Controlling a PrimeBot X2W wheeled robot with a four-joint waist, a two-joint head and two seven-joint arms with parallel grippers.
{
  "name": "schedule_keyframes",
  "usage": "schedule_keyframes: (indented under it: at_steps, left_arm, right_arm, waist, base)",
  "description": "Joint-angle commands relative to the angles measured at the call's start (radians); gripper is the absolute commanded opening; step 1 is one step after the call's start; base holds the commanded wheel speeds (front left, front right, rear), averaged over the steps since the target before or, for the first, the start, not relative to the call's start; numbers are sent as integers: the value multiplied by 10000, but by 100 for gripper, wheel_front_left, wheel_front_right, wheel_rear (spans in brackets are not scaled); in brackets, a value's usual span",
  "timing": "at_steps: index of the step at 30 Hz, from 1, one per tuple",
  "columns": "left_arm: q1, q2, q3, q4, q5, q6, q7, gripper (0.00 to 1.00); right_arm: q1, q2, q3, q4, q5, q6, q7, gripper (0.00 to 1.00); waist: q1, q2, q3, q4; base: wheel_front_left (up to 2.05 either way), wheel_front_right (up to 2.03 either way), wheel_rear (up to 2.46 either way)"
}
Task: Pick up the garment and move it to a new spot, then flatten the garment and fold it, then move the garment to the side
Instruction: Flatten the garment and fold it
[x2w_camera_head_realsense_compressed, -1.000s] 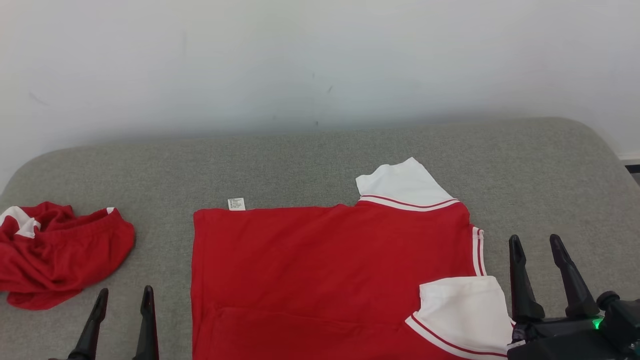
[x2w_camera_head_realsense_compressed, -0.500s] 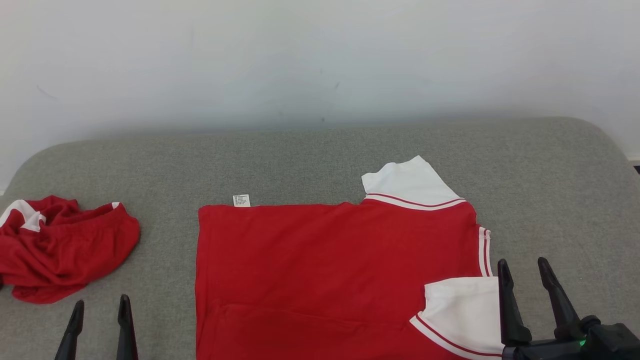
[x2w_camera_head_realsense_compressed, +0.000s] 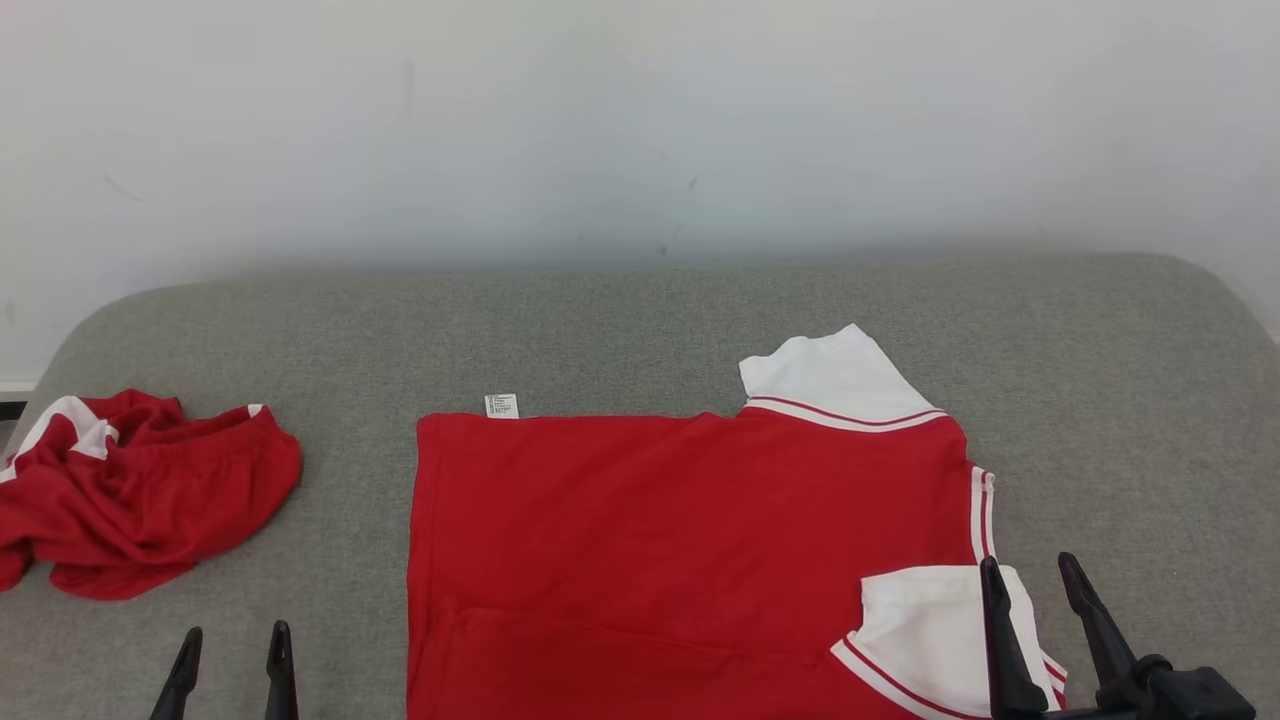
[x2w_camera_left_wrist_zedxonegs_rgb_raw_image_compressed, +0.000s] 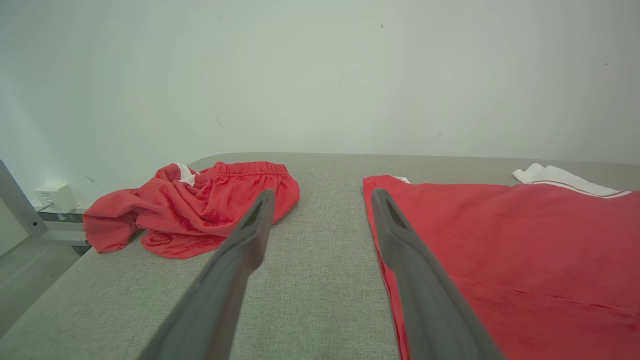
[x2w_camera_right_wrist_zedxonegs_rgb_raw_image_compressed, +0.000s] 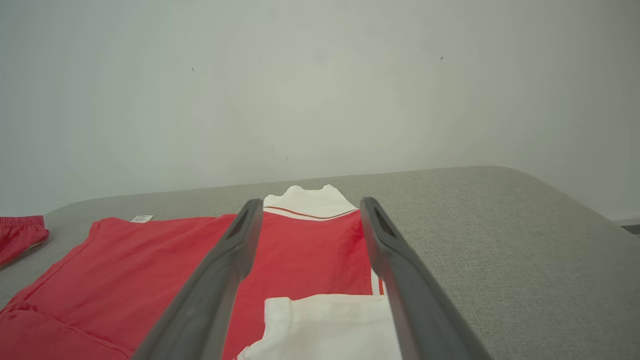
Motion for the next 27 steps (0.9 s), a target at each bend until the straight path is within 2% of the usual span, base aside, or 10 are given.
schedule_keyframes:
  at_steps: [1, 19, 27]
  left_arm:
    - [-102, -72, 30, 50, 110, -42, -34, 100]
    - [-115, -554, 391, 417, 534, -517, -34, 100]
    - [-1210, -333, 232, 888, 437, -877, 131, 100]
  right_arm:
    - [115, -5, -19, 39, -61, -25, -61, 100]
    - [40, -29, -37, 334, 64, -25, -82, 100]
    - [-1097, -302, 186, 925, 409, -25, 116, 100]
  waist:
    - [0, 0, -25, 17]
    - [0, 0, -94, 121]
    - [0, 0, 177, 21]
  base:
    - [0, 0, 0]
    - [0, 0, 0]
    - [0, 0, 0]
